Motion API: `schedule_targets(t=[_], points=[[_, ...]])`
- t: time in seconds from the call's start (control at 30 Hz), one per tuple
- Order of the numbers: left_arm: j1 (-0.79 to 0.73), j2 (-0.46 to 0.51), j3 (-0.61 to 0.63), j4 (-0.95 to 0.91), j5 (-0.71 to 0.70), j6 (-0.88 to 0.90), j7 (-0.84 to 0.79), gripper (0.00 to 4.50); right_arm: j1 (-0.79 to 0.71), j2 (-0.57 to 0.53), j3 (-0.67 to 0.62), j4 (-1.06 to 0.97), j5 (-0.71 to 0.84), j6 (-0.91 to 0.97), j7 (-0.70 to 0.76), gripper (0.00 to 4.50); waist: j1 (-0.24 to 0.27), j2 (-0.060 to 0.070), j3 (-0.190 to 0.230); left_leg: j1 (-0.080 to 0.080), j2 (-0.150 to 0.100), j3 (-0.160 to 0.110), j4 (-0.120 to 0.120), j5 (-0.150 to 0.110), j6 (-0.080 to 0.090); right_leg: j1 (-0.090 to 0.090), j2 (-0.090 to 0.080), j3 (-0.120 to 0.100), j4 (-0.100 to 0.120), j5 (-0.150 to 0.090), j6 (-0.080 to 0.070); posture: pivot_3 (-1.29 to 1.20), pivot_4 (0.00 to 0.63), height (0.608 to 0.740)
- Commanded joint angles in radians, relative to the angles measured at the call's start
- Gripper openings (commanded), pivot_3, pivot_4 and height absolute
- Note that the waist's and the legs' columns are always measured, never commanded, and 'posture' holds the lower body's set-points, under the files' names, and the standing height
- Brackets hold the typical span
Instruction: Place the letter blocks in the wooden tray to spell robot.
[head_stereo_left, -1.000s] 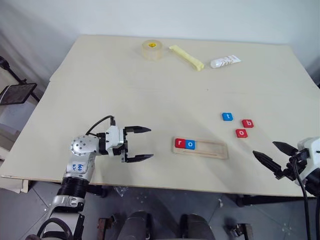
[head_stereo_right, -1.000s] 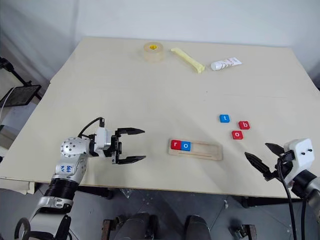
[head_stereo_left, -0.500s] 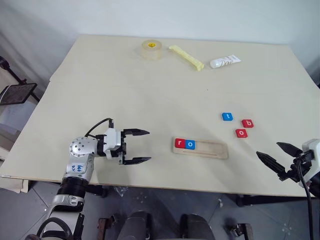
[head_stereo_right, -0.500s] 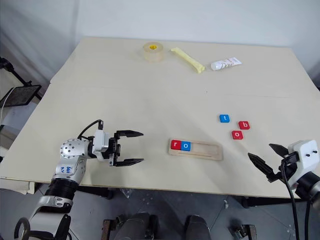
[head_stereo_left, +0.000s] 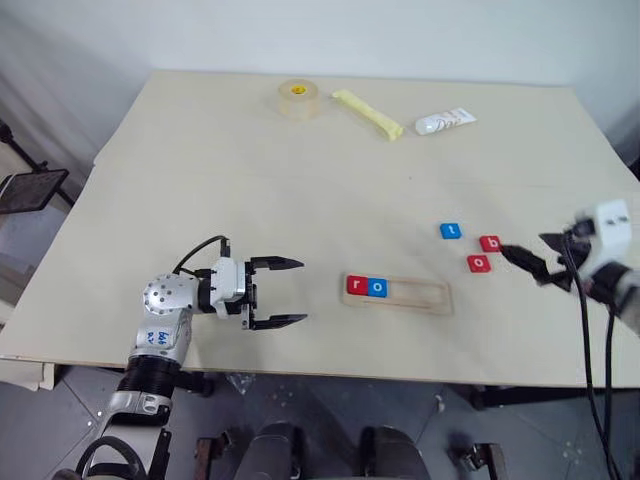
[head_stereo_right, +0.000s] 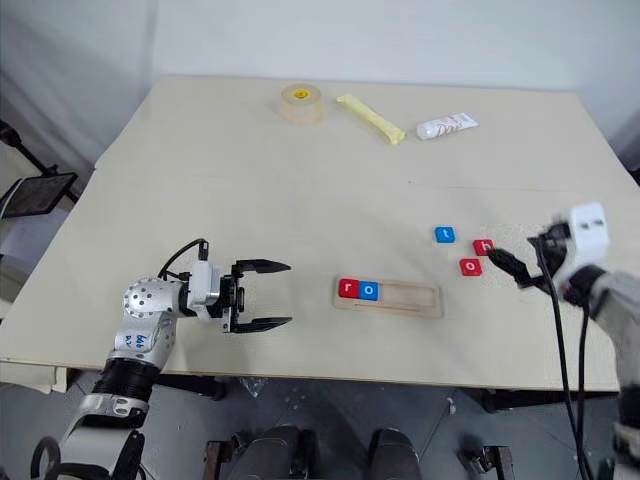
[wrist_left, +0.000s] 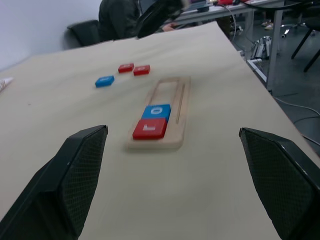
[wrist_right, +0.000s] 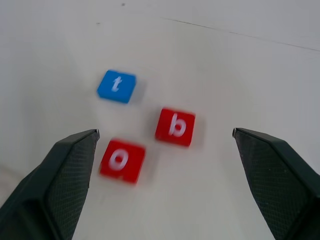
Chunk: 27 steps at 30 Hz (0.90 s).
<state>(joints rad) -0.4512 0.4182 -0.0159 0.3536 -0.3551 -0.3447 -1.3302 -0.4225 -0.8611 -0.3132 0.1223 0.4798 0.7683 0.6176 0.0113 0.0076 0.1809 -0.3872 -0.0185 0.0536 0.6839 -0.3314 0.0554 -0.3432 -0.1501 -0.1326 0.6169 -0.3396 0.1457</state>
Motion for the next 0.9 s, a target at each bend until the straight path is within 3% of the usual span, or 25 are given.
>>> schedule_targets(t=[0.03,0.27,0.43,0.9], points=[[0.020,-0.005,-0.005,-0.048,-0.012,-0.008,0.012,4.47,-0.096,-0.021,0.064,0.117,-0.062,0.030,-0.002,4.50,0.003,0.000,0.000,0.000,0.000,-0.001,0.000,0.000,0.000,-0.001,0.000,-0.001,0.001,0.000,0.000,0.00,0.150,0.740],[0.047,-0.016,-0.013,-0.093,-0.008,0.000,0.046,4.47,-0.275,-0.007,0.204,0.356,-0.184,0.009,0.022,4.50,0.008,0.000,0.000,-0.004,-0.002,-0.004,-0.001,0.000,0.000,-0.003,-0.001,-0.001,0.002,0.000,0.000,0.00,0.150,0.740],[0.061,-0.020,-0.014,-0.108,-0.006,0.002,0.069,4.47,-0.343,0.016,0.230,0.447,-0.228,-0.022,0.025,4.50,0.003,0.000,0.000,-0.003,-0.002,-0.003,-0.001,0.000,0.000,-0.003,-0.001,-0.001,0.002,0.000,0.000,0.00,0.150,0.740],[0.086,-0.032,-0.037,-0.146,0.000,0.012,0.120,4.47,-0.360,0.064,0.246,0.499,-0.287,-0.024,0.025,4.50,-0.010,0.000,0.000,-0.003,-0.002,-0.004,-0.001,0.000,0.000,-0.003,0.000,-0.001,0.002,0.000,0.000,0.00,0.150,0.740]])
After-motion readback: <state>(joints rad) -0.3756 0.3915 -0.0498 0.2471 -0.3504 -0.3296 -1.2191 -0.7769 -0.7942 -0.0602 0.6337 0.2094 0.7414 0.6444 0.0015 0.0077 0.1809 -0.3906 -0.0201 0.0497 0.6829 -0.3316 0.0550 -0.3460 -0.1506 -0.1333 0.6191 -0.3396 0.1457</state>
